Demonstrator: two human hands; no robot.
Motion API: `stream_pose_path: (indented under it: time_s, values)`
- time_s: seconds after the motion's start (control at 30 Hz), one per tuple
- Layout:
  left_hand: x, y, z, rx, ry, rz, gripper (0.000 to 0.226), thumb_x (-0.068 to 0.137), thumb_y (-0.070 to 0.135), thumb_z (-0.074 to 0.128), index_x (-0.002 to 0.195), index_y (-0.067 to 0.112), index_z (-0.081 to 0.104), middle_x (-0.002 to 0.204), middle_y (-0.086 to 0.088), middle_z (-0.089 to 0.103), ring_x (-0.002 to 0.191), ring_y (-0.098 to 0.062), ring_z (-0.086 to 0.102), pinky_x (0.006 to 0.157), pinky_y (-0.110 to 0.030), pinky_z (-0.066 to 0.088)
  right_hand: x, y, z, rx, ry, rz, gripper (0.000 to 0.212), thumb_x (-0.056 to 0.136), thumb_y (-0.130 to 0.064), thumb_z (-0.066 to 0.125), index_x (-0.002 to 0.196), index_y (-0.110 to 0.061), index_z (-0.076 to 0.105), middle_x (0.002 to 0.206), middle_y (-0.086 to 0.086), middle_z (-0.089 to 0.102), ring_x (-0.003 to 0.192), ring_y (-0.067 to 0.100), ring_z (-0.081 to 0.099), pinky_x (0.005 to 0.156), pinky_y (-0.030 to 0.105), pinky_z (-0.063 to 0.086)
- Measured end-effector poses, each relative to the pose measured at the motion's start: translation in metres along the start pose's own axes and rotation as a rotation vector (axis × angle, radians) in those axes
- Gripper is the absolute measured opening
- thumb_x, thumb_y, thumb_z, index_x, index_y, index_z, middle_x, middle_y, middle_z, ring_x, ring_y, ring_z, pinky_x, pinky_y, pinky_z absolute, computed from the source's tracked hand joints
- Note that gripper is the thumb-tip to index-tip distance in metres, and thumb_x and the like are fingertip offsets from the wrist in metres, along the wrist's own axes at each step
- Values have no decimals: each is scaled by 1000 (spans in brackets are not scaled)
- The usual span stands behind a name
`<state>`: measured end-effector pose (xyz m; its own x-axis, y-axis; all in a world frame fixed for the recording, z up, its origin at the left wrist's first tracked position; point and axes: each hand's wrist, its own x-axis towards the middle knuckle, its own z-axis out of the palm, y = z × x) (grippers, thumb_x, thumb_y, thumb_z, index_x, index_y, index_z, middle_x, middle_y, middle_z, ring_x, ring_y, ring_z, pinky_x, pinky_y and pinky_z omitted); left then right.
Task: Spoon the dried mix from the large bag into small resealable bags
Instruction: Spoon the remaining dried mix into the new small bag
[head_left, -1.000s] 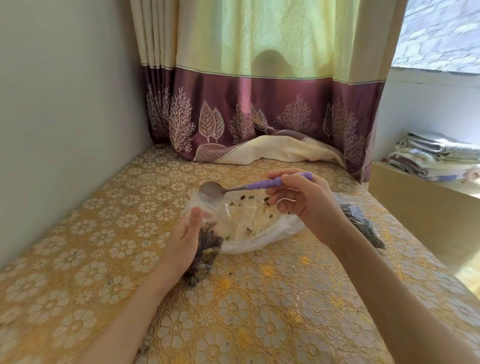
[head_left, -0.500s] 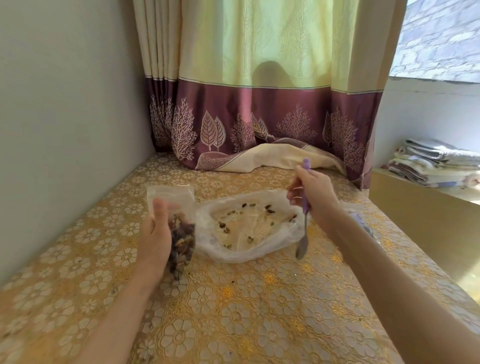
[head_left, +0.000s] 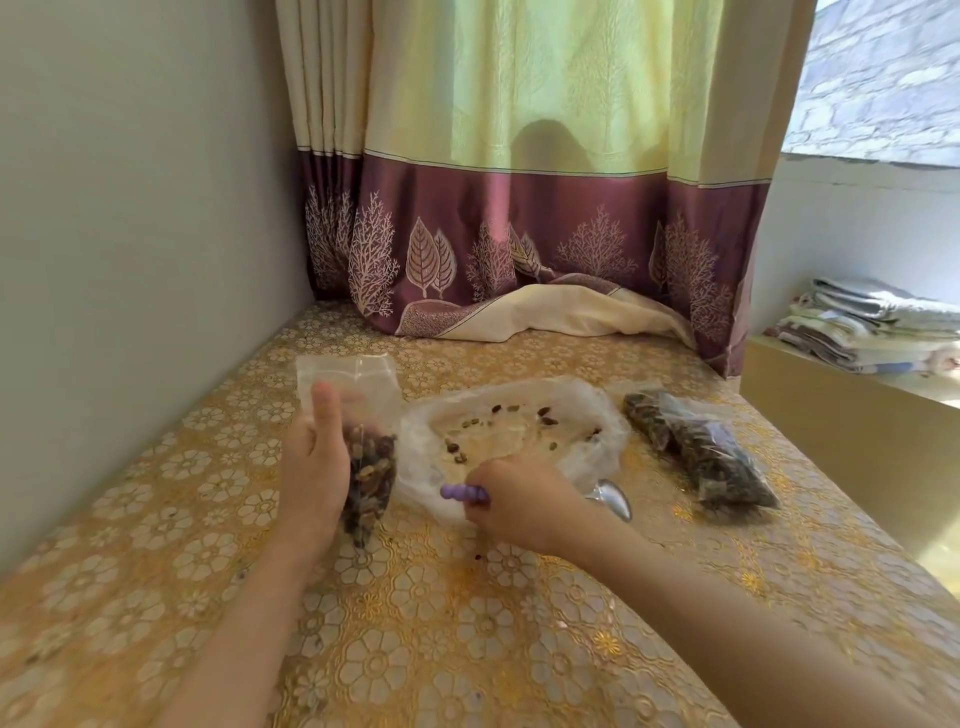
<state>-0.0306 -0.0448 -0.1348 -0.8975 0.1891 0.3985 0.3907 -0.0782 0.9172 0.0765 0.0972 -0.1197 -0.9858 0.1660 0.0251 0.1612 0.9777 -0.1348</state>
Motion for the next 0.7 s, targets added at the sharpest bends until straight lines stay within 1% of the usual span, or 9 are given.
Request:
stream_pose_path:
  time_s: [0.1, 0.17, 0.27, 0.3, 0.37, 0.4, 0.5, 0.6, 0.7]
  values:
    - [2, 1, -2, -56, -2, 0, 65, 81, 68, 24, 76, 18, 65, 65, -13, 61, 53, -3, 56, 59, -17, 44, 1, -16, 3, 29, 4, -29, 36, 92, -15, 47, 57, -18, 35, 88, 8, 70, 61, 20, 51, 55, 30, 41]
    - [4, 2, -4, -101, 11, -26, 62, 80, 71, 25, 71, 27, 67, 67, -5, 65, 58, -5, 60, 67, -21, 47, 1, -28, 3, 98, -5, -69, 37, 91, -14, 49, 57, -16, 36, 83, 6, 71, 56, 18, 48, 55, 29, 41]
    - [8, 5, -9, -135, 37, -28, 52, 76, 77, 25, 72, 48, 68, 68, 13, 70, 68, -3, 66, 76, -32, 49, -2, -44, 0, 318, -71, -132, 31, 92, -14, 53, 64, -1, 52, 58, -24, 63, 48, 11, 43, 46, 21, 35]
    - [9, 5, -12, -149, 65, -26, 52, 73, 80, 26, 73, 49, 67, 69, 13, 70, 71, -5, 67, 76, -33, 49, -3, -47, -3, 387, -99, -146, 29, 93, -15, 55, 73, 5, 61, 59, -27, 63, 48, 8, 46, 46, 17, 36]
    - [11, 5, -16, -166, 110, -35, 54, 68, 85, 28, 73, 47, 66, 69, 13, 69, 75, -9, 67, 72, -29, 50, -4, -49, -12, 502, -105, -156, 29, 94, -22, 57, 84, 3, 69, 73, -13, 70, 52, 2, 55, 52, 13, 42]
    - [12, 5, -17, -170, 115, -36, 55, 68, 84, 29, 74, 46, 67, 69, 13, 69, 74, -8, 67, 68, -24, 51, -4, -46, -17, 574, -99, -143, 32, 95, -25, 56, 85, 2, 70, 76, -10, 69, 54, 5, 56, 53, 15, 44]
    - [13, 2, -17, -150, 127, -17, 56, 76, 76, 28, 78, 34, 66, 65, 15, 69, 63, 1, 65, 55, -9, 48, -2, -30, -39, 919, -34, -8, 36, 97, -33, 50, 84, -4, 66, 64, -11, 64, 45, 7, 42, 39, 14, 35]
    - [16, -6, -17, -69, 146, 24, 52, 85, 66, 25, 76, 30, 61, 60, 9, 66, 59, -1, 61, 64, -16, 47, 4, -7, -57, 1297, 159, 113, 42, 99, -34, 46, 73, -5, 60, 60, 3, 64, 45, 9, 46, 40, 20, 37]
    - [17, -14, -18, -22, 144, 26, 48, 93, 56, 23, 79, 32, 61, 60, 10, 66, 59, 1, 61, 69, -21, 48, 8, 11, -53, 1474, 337, 190, 58, 102, -36, 36, 57, -7, 59, 56, 6, 63, 57, 13, 58, 58, 24, 50]
